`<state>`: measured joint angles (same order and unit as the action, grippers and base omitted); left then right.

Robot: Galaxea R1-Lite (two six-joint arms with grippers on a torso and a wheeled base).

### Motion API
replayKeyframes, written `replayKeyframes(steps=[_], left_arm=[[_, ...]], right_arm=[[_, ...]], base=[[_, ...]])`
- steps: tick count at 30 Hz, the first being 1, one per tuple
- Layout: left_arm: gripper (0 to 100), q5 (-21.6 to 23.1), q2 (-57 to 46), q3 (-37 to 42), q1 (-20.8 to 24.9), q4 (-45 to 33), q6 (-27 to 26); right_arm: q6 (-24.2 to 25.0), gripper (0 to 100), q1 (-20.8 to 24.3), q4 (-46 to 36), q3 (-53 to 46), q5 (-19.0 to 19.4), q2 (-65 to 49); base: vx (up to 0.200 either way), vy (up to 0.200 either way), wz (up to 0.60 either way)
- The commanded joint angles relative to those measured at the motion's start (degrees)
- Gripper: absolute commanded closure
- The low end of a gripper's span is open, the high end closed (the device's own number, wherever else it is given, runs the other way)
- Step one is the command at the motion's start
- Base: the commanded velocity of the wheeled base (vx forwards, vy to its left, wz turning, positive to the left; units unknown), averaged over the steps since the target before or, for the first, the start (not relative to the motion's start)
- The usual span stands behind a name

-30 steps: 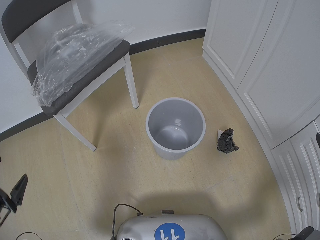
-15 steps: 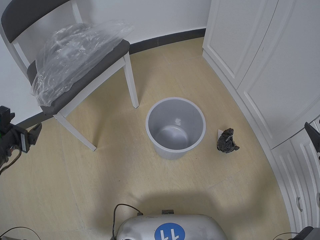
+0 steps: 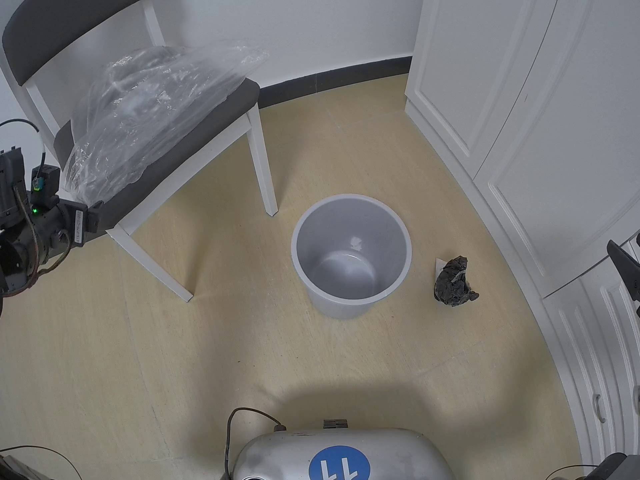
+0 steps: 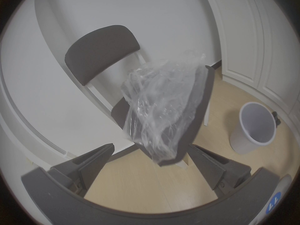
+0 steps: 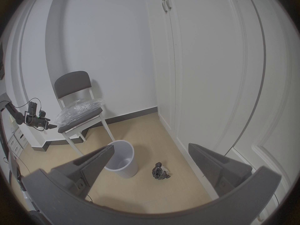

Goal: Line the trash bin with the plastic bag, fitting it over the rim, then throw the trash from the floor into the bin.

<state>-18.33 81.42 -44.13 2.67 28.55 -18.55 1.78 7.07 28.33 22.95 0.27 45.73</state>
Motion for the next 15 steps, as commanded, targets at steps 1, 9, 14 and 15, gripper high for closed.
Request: replayKeyframes(steps=[1,9,14,15], left_arm=[[0,-1.1,4.7,-2.3,-0.7,1.9,-0.1],[0,-0.7,5.6,-3.8,-5.0,2.7,0.4],[0,-0.6,7.3,-4.9,-5.4,3.9,1.2],[0,-0.7,7.6,-5.0,-5.4,4.4,1.5]], right_arm=[[0.1,0,0.0,0.1,0.0,0.1,-0.2],[0.1,0,0.0,0.1,-0.1,0.1,-0.1],[0.1,0,0.0,0.1,0.0,0.2,-0.2],[0.1,0,0.0,0.1,0.0,0.2,-0.2]], base=[[0.000,0.000,0.00],[0.000,0.000,0.00],[0.000,0.000,0.00],[0.000,0.000,0.00]])
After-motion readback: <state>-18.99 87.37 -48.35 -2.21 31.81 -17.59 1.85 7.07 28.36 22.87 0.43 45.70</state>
